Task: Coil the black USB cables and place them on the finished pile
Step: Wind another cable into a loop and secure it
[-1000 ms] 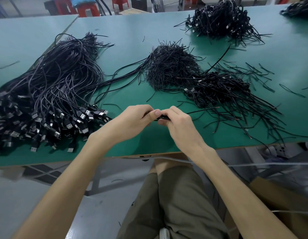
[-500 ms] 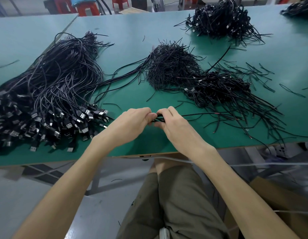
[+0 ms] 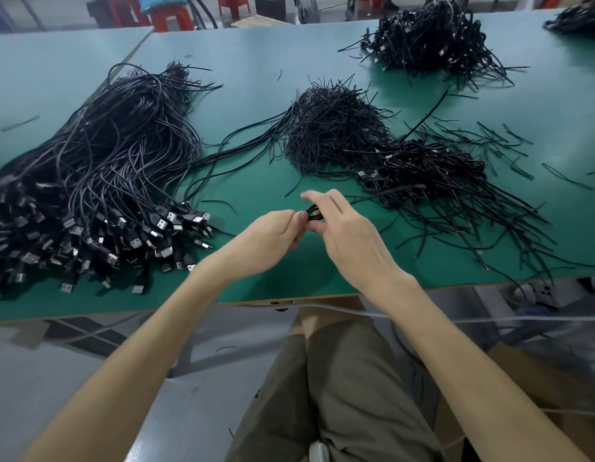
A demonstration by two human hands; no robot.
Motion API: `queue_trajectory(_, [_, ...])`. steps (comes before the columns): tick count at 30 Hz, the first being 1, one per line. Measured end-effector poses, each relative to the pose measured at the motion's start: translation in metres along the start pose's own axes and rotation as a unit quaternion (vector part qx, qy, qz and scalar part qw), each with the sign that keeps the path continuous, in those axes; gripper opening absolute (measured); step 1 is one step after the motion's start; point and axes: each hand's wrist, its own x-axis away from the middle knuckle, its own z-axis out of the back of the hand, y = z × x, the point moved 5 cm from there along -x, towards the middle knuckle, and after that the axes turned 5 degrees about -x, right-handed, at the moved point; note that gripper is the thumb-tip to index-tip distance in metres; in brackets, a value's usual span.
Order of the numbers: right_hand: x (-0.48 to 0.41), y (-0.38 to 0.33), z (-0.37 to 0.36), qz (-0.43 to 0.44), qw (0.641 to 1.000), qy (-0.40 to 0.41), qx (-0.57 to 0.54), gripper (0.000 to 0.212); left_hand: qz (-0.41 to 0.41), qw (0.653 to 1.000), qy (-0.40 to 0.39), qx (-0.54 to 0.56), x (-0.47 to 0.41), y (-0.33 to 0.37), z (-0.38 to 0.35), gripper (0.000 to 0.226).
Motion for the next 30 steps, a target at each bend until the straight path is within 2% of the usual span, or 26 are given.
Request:
queue_trajectory(3, [0.002,0.002,0.002,0.003,1.000,0.008,0.013,0.058,0.045,0.993,0.101,0.031,-0.011,-0.008,0.002,0.044])
queue_trajectory(4, [0.004,0.003,0.004,-0.001,1.000,0.021,0.014,0.055,0.066,0.987,0.126,0.068,-0.015,-0.012,0.003,0.043])
queue_trajectory(7, [0.008,0.013,0.012,-0.018,0.996,0.083,0.010,0.030,0.096,0.966,0.178,0.160,-0.026,-0.013,0.006,0.039])
queue_trajectory(10, [-0.001,0.037,0.014,-0.075,0.992,0.090,0.043,0.021,0.090,0.963,0.181,0.178,-0.040,-0.003,0.006,0.037])
queue_trajectory(16, [-0.019,0.075,0.006,-0.196,0.977,0.037,0.075,0.013,0.094,0.963,0.158,0.200,-0.052,0.002,-0.022,0.039])
queue_trajectory(20, [-0.024,0.076,0.004,-0.176,0.975,0.020,0.135,0.012,0.078,0.950,0.189,0.237,-0.051,-0.004,-0.026,0.040])
queue_trajectory(23, [-0.019,0.074,0.002,-0.151,0.971,0.012,0.183,0.009,0.072,0.948,0.183,0.250,-0.051,-0.005,-0.029,0.038])
queue_trajectory(26, [-0.013,0.071,0.003,-0.178,0.976,0.050,0.111,0.006,0.070,0.948,0.182,0.250,-0.049,-0.007,-0.030,0.037])
queue_trajectory(28, [-0.011,0.071,0.008,-0.215,0.972,0.098,-0.008,0.007,0.069,0.947,0.187,0.253,-0.049,-0.008,-0.028,0.038])
queue_trajectory(30, [-0.012,0.070,0.014,-0.227,0.952,0.148,-0.141,0.007,0.073,0.945,0.196,0.253,-0.050,-0.010,-0.026,0.039])
